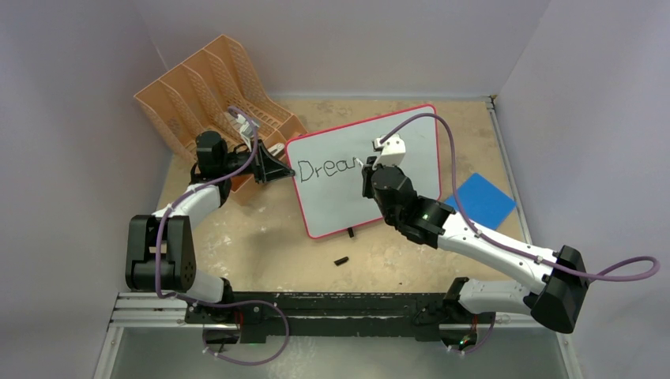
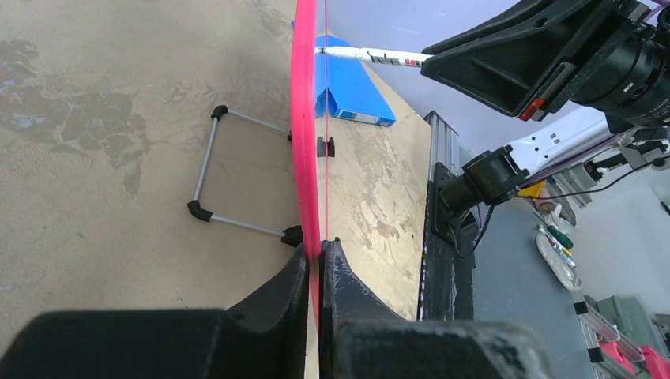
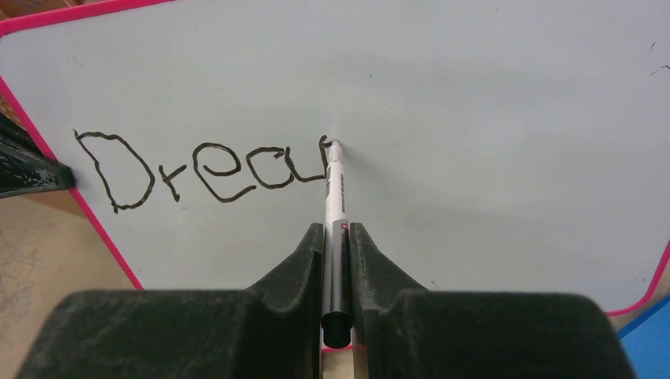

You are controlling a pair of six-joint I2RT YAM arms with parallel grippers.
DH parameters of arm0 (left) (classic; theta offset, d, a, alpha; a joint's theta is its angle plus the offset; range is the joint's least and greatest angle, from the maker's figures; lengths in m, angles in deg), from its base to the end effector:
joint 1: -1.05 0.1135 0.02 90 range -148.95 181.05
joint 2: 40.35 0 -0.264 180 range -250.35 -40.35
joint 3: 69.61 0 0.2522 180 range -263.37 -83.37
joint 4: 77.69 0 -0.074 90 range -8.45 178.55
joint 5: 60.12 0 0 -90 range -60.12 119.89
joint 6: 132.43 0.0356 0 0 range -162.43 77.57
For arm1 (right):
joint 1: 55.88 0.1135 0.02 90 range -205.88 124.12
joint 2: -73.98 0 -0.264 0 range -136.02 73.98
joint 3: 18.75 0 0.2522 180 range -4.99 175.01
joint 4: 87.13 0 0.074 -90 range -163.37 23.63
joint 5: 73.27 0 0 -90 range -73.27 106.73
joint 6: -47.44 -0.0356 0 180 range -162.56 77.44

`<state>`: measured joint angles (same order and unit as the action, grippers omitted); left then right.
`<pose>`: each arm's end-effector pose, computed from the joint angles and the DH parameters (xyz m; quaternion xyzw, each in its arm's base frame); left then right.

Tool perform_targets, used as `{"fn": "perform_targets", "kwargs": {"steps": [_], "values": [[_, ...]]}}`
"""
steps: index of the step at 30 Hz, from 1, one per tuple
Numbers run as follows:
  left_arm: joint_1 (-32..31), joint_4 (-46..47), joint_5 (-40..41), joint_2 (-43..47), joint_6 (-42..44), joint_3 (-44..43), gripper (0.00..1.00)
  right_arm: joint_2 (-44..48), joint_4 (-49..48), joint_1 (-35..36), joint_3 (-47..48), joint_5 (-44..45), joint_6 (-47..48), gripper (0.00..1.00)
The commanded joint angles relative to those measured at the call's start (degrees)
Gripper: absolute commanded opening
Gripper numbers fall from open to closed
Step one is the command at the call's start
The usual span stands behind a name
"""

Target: Write a sentence on the whiteboard

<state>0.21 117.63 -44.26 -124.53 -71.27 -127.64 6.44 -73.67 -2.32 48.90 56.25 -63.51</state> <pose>0.3013 -0.0387 0.2493 0.2239 0.6896 -0.5793 0.3725 0.1786 0.2038 0.3345 -0.0061 0.7675 0.1422 0.6251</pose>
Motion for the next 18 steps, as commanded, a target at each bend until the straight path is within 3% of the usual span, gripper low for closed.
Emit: {"fn": "perform_targets", "kwargs": {"steps": [1, 18], "values": [[-0.92, 0.69, -1.61, 1.39, 2.47, -1.38, 0.0, 0.66, -0.14, -0.65, -0.45, 2.24, -0.31, 0.0], [-0.92, 0.62, -1.5, 1.39, 2.55, -1.41, 0.0, 2.05, 3.47, -0.69, -1.86, 1.02, -2.69, 0.0]]}}
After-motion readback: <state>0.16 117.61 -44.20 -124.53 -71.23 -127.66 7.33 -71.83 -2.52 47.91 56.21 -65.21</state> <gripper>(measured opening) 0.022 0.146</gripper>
